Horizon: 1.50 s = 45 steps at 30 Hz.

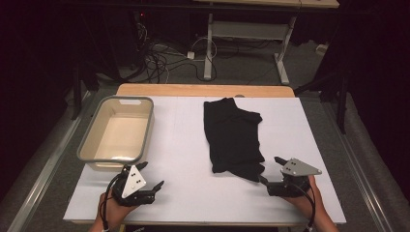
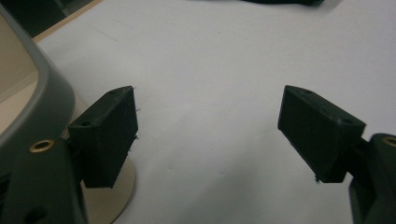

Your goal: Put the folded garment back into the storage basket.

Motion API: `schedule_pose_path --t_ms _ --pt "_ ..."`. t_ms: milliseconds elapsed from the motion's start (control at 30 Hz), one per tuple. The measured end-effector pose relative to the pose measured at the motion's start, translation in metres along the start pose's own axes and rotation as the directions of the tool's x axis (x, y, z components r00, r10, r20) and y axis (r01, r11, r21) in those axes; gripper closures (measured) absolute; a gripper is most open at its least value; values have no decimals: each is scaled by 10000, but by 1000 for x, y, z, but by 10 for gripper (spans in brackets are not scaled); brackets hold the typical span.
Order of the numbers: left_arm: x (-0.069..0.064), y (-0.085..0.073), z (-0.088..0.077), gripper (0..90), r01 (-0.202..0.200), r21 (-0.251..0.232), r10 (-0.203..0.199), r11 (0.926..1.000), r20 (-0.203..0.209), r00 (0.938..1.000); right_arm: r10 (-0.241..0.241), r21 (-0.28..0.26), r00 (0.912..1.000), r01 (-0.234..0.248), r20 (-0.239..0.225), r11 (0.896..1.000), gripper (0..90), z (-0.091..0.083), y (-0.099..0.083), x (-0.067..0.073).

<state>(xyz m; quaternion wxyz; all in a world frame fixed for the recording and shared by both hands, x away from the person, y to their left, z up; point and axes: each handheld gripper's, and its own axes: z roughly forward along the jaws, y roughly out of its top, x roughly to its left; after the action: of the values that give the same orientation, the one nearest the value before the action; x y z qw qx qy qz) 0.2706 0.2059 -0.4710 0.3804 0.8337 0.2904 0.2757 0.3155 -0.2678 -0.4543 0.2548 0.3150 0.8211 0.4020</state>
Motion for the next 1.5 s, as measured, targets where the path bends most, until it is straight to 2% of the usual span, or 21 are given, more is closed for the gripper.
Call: schedule_pose_path --t_ms 133,200,267,300,333,367,433,533,600,667,800,900,967,1000,1033,1067,1133,1200,1267,1400,1500 --pt "0 -1 -1 196 221 78 -221 9997 -102 9997 -216 323 9996 222 -197 9992 155 10 9 5" --pt "-1 -2 -3 196 136 177 -132 9998 -199 9997 -622 772 9962 669 -613 9948 155 24 17 17" --pt "-2 -2 -4 196 128 167 -124 9998 -198 9997 -1162 1138 9907 1238 -715 9858 156 32 21 28" --pt "-3 -3 -4 196 107 191 -103 9998 -224 9997 -1162 1138 9907 1238 -715 9858 156 32 21 28" --pt "-3 -3 -4 196 85 220 -80 9997 -210 9997 -1592 1525 9852 1673 -639 9740 163 41 23 34" --pt "-2 -3 -4 196 102 224 -97 9997 -191 9998 -1592 1525 9852 1673 -639 9740 163 41 23 34" --pt "-2 -3 -4 196 59 86 -57 9999 -252 9997 -1862 2002 9816 1910 -431 9609 140 54 21 31" --pt "-3 -4 -5 196 33 68 -31 10000 -244 9997 -1381 2028 9895 1441 -433 9686 156 57 22 23" --pt "-3 -4 -4 196 12 95 -10 10000 -209 9998 -1471 2069 9887 1500 -293 9668 150 58 22 21" --pt "-2 -3 -4 196 66 97 -64 9999 -138 9999 -1117 2185 9923 1207 -530 9683 136 62 23 14" --pt "-1 3 1 196 357 -17 -356 9994 169 9992 -820 2277 9966 817 -79 9703 97 72 26 -2" --pt "0 14 9 196 541 -25 -539 9985 476 9974 -34 2491 9977 201 -672 9683 195 79 28 -15" --pt "1 26 18 196 652 -25 -649 9979 682 9956 306 2567 9960 -81 -840 9665 232 80 29 -19" --pt "2 33 23 197 728 -50 -721 9973 871 9936 481 2502 9953 -256 -842 9679 303 82 29 -23" --pt "1 40 28 197 753 -103 -739 9971 1035 9919 481 2502 9953 -256 -842 9679 303 82 29 -23" --pt "1 49 36 197 720 -121 -701 9973 1176 9906 557 2325 9946 -339 -879 9720 417 81 29 -24" --pt "1 63 49 197 735 -171 -705 9971 1360 9882 543 2309 9944 -321 -902 9724 453 81 29 -24" --pt "2 80 67 197 927 -215 -882 9955 1596 9832 534 2195 9944 -322 -911 9751 574 80 29 -24" --pt "6 100 91 197 1285 -160 -1230 9916 1950 9731 538 2161 9939 -320 -958 9759 642 80 29 -24" --pt "15 134 135 197 1484 289 -1512 9885 1907 9699 387 2066 9947 -184 -947 9783 679 79 28 -22" --pt "26 155 174 196 1744 636 -1824 9826 1541 9711 41 1908 9963 125 -863 9815 689 76 26 -17"
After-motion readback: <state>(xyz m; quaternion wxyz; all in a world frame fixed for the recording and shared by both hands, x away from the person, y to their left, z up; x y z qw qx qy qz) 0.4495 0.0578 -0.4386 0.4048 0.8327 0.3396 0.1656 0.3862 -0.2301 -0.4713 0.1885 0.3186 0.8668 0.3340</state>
